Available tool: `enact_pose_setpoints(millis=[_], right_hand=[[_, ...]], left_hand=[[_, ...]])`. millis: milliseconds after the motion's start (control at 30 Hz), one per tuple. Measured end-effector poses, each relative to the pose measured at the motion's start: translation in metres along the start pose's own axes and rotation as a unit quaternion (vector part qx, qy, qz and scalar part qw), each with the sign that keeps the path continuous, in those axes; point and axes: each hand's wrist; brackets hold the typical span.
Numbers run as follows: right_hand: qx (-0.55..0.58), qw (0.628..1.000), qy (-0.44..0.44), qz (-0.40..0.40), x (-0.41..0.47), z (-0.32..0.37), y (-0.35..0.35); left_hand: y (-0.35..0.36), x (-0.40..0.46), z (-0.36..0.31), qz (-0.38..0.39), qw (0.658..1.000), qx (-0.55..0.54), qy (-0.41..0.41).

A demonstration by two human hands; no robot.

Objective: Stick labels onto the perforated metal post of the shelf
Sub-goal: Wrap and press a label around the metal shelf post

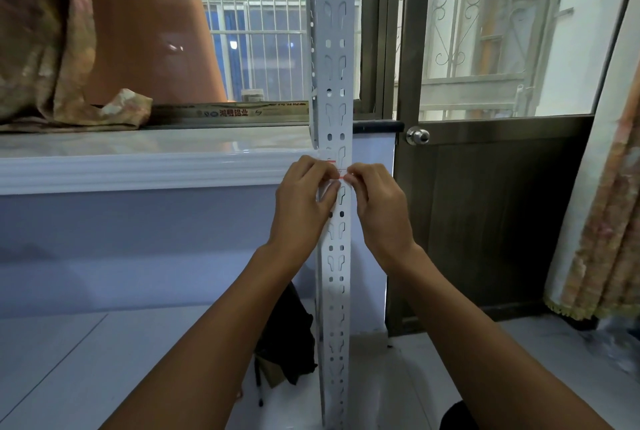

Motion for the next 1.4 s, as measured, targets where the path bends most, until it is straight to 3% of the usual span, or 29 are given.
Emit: enact_pose_setpoints(millis=[500,767,1000,1267,1400], right_hand=[[-0.045,0.998,0.017,-0.04,-0.006,0.004,0.019],[0.03,0.991,0.127,-0.03,-0.008,0.002,0.015],[-0.026,0.999,0.022,-0.041,-0.004,0.002,0.004],[-0.074,0.994,0.077,-0.01,0.005,0.015,0.003],[-0.134,0.99,0.048,0.014,0.011,0.019,0.002]], left_hand=[[0.004,-0.002,0.0,-0.012,1.0,0.003,-0.001],[-0.003,0.001,0.002,0.013,1.0,0.001,0.012],[0.001,-0.001,0.001,0.001,1.0,0.002,0.001],[-0.001,-0.001,-0.001,0.003,1.0,0.0,-0.001],[-0.001,-0.001,-0.001,-0.001,1.0,0.005,0.0]])
Point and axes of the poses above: each hand's wrist, its own x-axis towards the middle knuckle, its own y-axis out of the palm, z = x × y, and after that the axes turned 4 degrees about -z, right-handed
